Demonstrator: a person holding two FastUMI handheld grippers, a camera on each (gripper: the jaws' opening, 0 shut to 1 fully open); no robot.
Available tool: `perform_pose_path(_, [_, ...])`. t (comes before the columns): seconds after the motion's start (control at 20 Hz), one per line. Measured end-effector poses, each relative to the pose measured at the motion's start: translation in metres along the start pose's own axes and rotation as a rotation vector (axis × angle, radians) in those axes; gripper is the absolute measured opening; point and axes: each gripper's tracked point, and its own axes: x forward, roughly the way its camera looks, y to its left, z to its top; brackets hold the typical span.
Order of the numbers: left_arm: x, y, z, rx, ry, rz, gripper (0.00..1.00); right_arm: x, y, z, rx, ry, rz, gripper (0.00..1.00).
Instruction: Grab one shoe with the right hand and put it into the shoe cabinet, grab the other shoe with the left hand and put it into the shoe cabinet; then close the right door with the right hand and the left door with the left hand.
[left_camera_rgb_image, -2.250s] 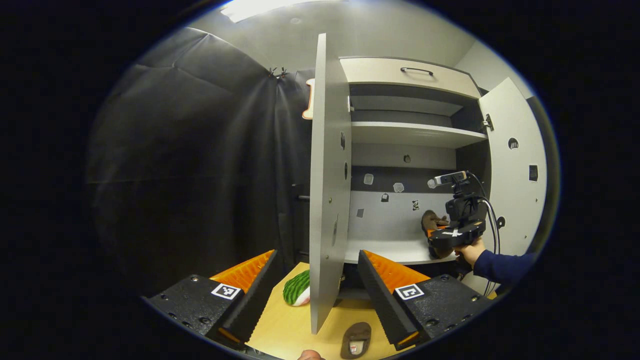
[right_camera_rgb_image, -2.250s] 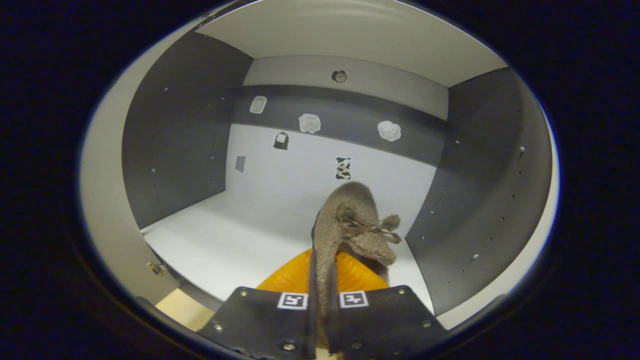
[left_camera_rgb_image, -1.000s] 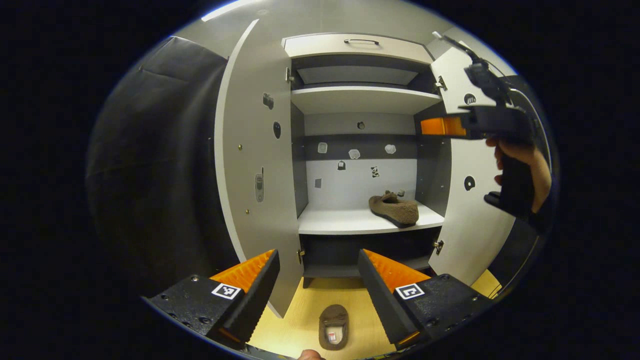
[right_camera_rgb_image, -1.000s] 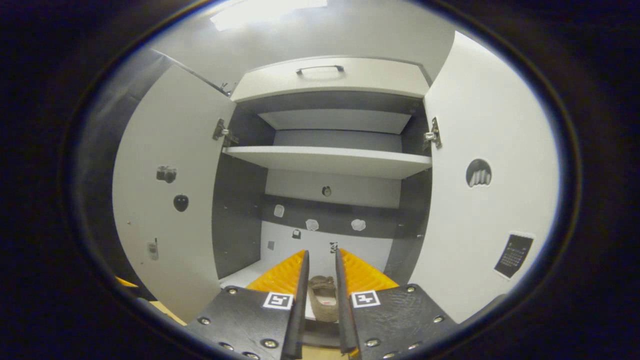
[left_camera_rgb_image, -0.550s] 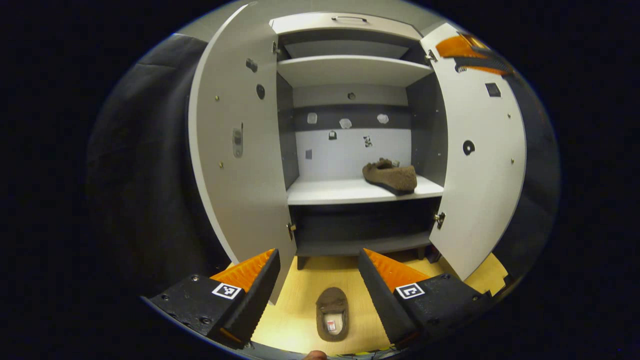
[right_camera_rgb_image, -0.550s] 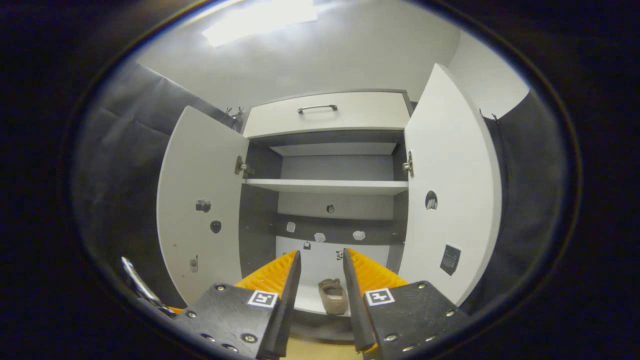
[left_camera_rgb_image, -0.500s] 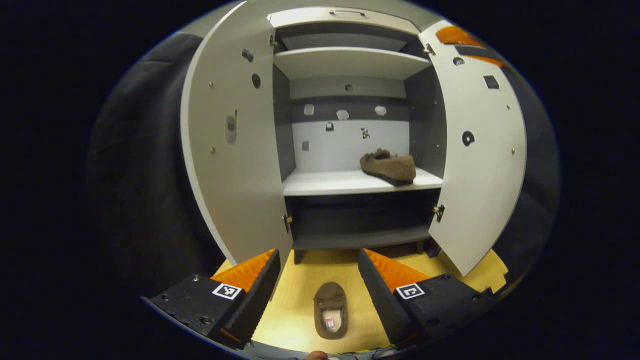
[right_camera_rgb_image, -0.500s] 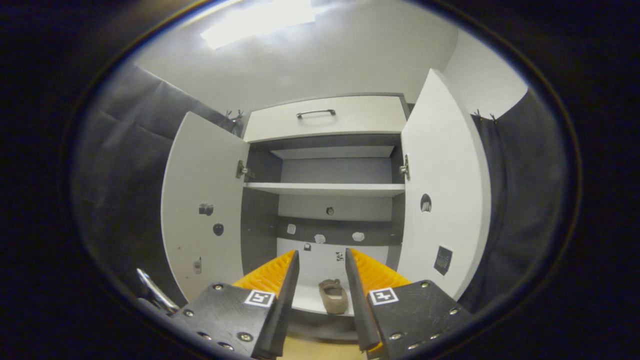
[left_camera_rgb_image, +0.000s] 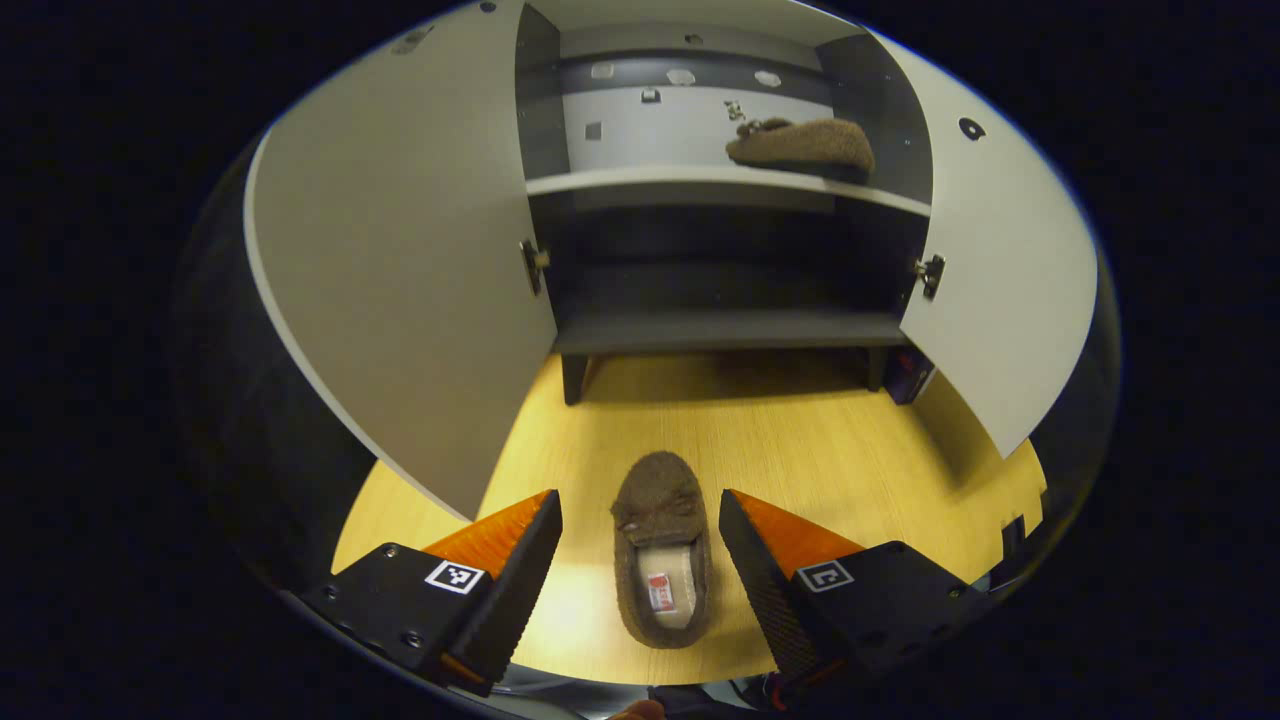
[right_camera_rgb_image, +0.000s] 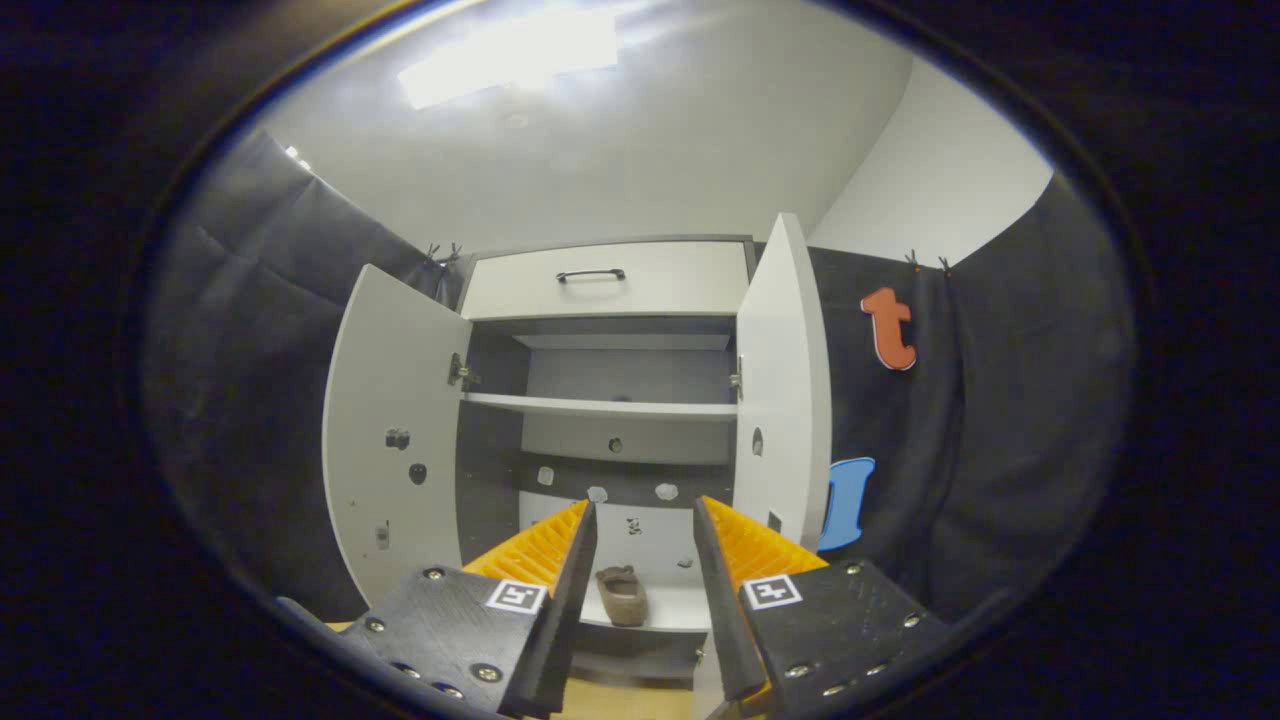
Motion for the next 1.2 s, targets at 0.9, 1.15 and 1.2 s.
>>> perform_pose_path(0.9, [0.073, -0.032, -0.092, -0.008, 0.277, -0.080, 0.90, -0.025, -0.069, -0.008, -0.047, 0.017, -0.191, 0.57])
perform_pose_path(1.15, [0.079, -0.027, -0.099, 0.029, 0.295, -0.021, 0.88, -0.028, -0.074, -0.012, -0.031, 0.031, -0.196, 0.57])
perform_pose_path(1.2, [0.081, -0.025, -0.101, 0.048, 0.302, -0.006, 0.86, -0.029, -0.076, -0.015, -0.027, 0.036, -0.197, 0.57])
